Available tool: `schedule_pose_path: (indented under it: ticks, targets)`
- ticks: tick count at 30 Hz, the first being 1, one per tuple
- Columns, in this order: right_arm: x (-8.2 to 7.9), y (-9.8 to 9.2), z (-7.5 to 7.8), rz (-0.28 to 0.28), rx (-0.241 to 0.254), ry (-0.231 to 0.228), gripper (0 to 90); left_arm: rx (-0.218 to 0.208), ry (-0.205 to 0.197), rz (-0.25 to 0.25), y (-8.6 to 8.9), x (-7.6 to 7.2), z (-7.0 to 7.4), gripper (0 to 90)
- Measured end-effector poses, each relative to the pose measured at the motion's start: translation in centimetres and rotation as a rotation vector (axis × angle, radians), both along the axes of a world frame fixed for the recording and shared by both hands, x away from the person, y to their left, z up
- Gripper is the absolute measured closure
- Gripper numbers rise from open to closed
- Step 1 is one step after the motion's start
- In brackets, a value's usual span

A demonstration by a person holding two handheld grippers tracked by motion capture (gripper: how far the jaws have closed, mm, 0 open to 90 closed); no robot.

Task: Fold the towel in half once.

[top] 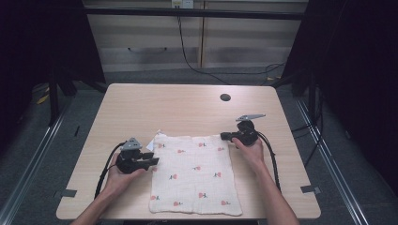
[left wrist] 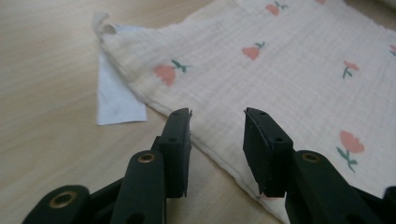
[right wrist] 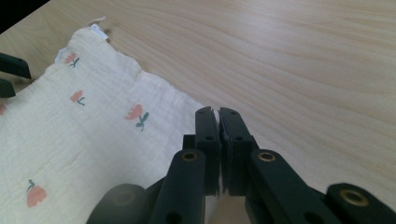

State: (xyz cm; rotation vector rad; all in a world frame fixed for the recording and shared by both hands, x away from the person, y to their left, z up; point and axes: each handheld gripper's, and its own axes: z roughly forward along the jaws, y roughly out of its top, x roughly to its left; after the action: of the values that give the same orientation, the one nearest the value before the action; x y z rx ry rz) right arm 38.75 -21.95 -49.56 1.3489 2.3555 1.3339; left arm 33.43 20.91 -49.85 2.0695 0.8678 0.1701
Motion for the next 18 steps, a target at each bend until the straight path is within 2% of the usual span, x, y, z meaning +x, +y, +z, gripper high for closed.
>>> schedule_pose_path:
  ticks: [3,4,5,7,10,11,12,14,16,18]
  targets:
    - [-0.3,0.1,-0.1,-0.002,0.014,-0.007,87.0,-0.021,0.001,0.022,0.6,0.8,0.8,60.7]
    - [-0.4,0.1,-0.1,0.003,0.012,-0.010,87.0,-0.040,-0.002,0.034,0.8,0.9,0.9,60.2]
    - [-0.4,0.1,0.0,0.006,0.011,-0.011,87.0,-0.042,0.008,0.039,1.1,1.4,1.2,60.2]
    - [-0.5,0.2,0.1,0.008,0.022,-0.019,87.0,-0.042,-0.014,0.043,1.2,1.9,1.6,62.0]
    - [-0.4,0.1,0.3,0.006,0.033,-0.025,87.0,-0.073,-0.032,0.092,1.5,3.3,2.5,63.3]
    - [-0.4,0.1,0.2,0.008,0.036,-0.024,87.0,-0.071,-0.029,0.105,1.4,3.8,2.6,63.7]
    - [-0.4,0.1,0.1,0.007,0.036,-0.021,87.0,-0.065,-0.039,0.112,1.3,4.2,2.6,63.6]
    - [-0.4,0.0,0.1,0.004,0.038,-0.023,87.0,-0.052,-0.013,0.131,1.0,5.4,2.2,63.3]
    - [-0.5,0.0,0.2,0.006,0.043,-0.028,87.0,-0.051,-0.019,0.140,0.7,6.2,2.0,63.2]
    - [-0.6,0.0,0.2,0.013,0.034,-0.032,87.1,-0.072,-0.019,0.132,0.5,6.7,2.1,63.3]
